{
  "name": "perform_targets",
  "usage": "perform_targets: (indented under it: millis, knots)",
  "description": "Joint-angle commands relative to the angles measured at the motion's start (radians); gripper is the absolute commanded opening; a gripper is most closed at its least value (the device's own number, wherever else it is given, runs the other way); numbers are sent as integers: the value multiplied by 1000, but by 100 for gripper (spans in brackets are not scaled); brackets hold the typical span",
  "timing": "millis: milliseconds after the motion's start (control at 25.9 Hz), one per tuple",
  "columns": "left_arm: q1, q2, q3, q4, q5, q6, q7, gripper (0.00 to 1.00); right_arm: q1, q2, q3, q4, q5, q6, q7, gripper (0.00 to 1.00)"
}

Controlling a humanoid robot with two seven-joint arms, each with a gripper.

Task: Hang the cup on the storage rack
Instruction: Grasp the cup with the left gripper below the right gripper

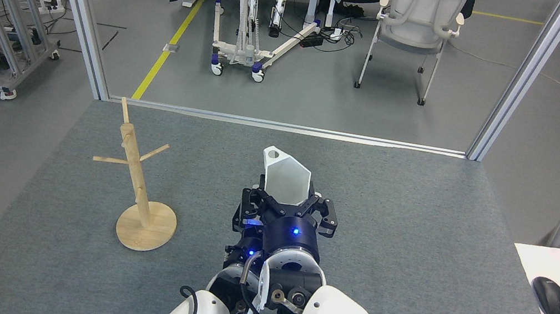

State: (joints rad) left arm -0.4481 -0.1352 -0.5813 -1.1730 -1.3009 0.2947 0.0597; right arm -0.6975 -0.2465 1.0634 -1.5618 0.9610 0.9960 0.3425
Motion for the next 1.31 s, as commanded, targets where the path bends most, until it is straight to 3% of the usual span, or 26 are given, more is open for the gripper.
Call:
perform_targets:
  millis: [0, 193, 387, 580, 850, 1276]
  knots:
    - [2, 0, 0, -8, 0, 6, 17, 36, 3, -4, 0, 0, 1, 3, -2, 68]
    - [2, 0, -2, -4, 0, 3, 19, 36, 9, -7, 0, 0, 1, 4, -2, 64]
    - [3, 0, -2, -7, -1, 4, 20, 36, 13, -14, 0, 0, 1, 4, -2, 34]
    - [3, 0, -2, -10, -1, 8, 25, 34, 18, -25, 0, -3, -1, 3, 6, 17]
    - [5, 0, -2, -11, -1, 8, 22, 36, 18, -27, 0, -7, -5, -8, 9, 9]
    - [5, 0, 0, -11, -3, 8, 19, 36, 13, -27, -6, -6, -7, -10, 12, 8]
